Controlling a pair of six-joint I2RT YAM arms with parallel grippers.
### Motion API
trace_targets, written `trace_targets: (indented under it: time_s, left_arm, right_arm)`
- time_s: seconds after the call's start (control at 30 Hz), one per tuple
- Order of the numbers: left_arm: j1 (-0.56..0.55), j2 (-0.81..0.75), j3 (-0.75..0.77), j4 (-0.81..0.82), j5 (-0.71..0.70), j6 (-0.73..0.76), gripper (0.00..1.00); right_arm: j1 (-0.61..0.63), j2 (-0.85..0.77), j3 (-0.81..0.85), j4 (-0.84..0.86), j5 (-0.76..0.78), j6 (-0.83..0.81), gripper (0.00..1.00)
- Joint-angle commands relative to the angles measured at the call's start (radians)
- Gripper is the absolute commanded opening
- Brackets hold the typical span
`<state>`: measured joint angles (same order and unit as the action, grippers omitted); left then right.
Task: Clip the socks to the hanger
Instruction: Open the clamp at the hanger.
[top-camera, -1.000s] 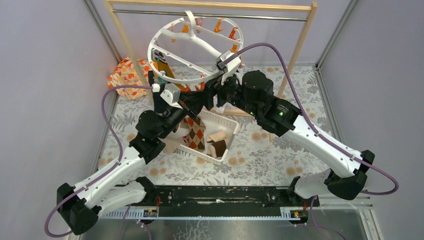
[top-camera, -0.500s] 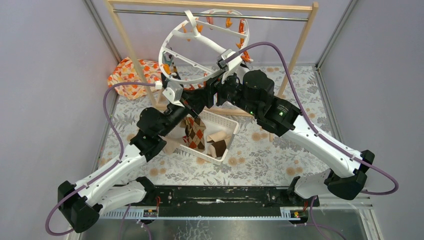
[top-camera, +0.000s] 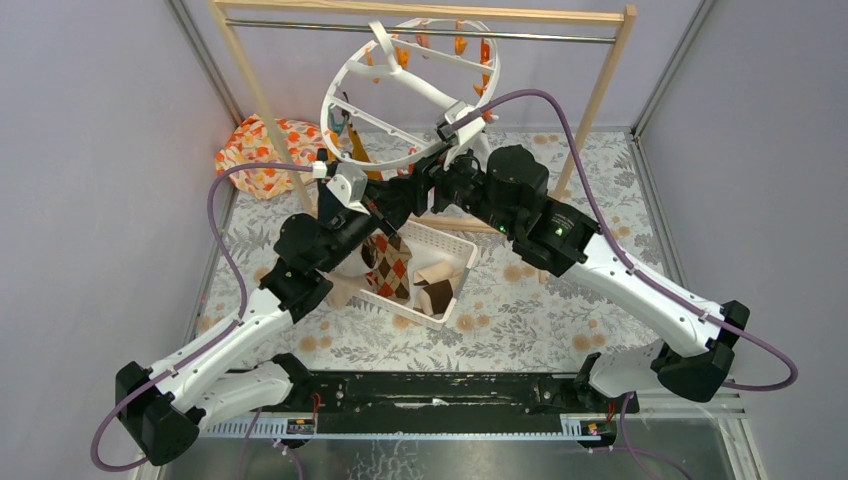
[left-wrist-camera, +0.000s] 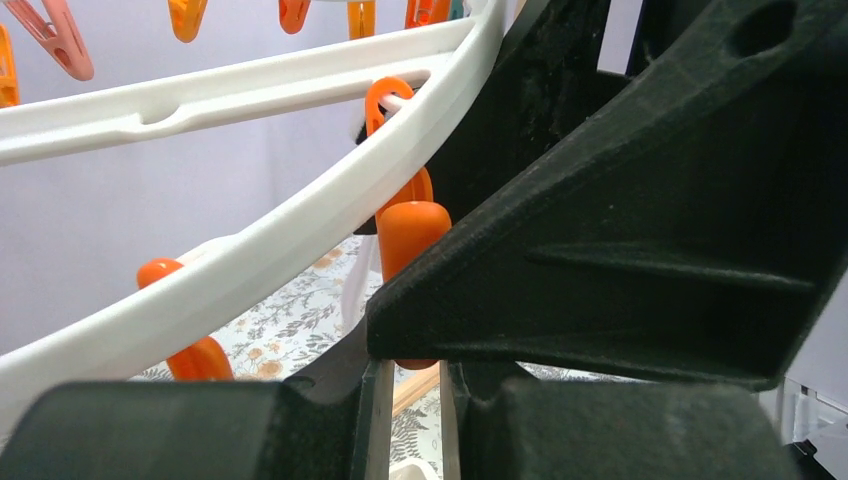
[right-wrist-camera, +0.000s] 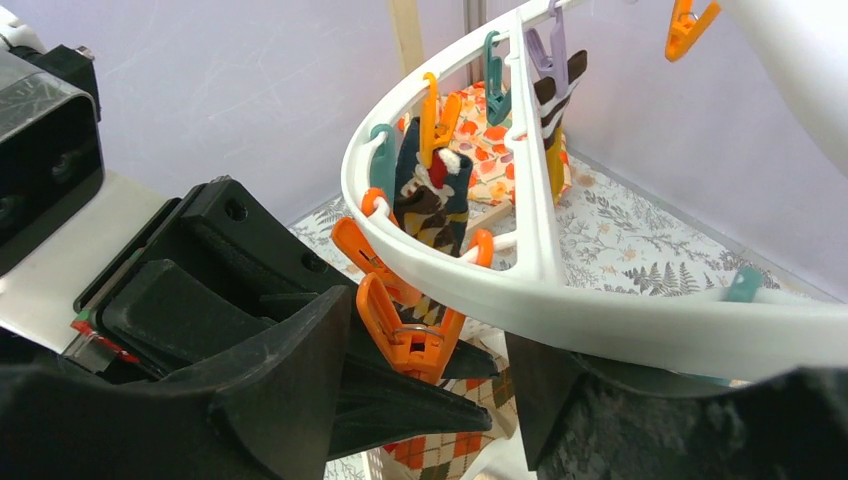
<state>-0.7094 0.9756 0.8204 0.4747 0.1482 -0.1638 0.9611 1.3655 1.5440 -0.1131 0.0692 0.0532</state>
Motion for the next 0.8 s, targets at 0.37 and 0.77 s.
trace_targets:
  time_s: [0.37, 0.77]
  left_arm:
    - [-0.014, 0.010, -0.003, -0.071, 0.141, 0.004, 0.00]
    - [-0.015, 0.012, -0.018, -0.076, 0.135, 0.012, 0.00]
  right_arm:
    - [0.002, -0.074, -0.087, 0.258, -0.005, -0.025, 0.56]
    - [0.002, -0.067, -0.086, 0.247, -0.004, -0.031, 0.15]
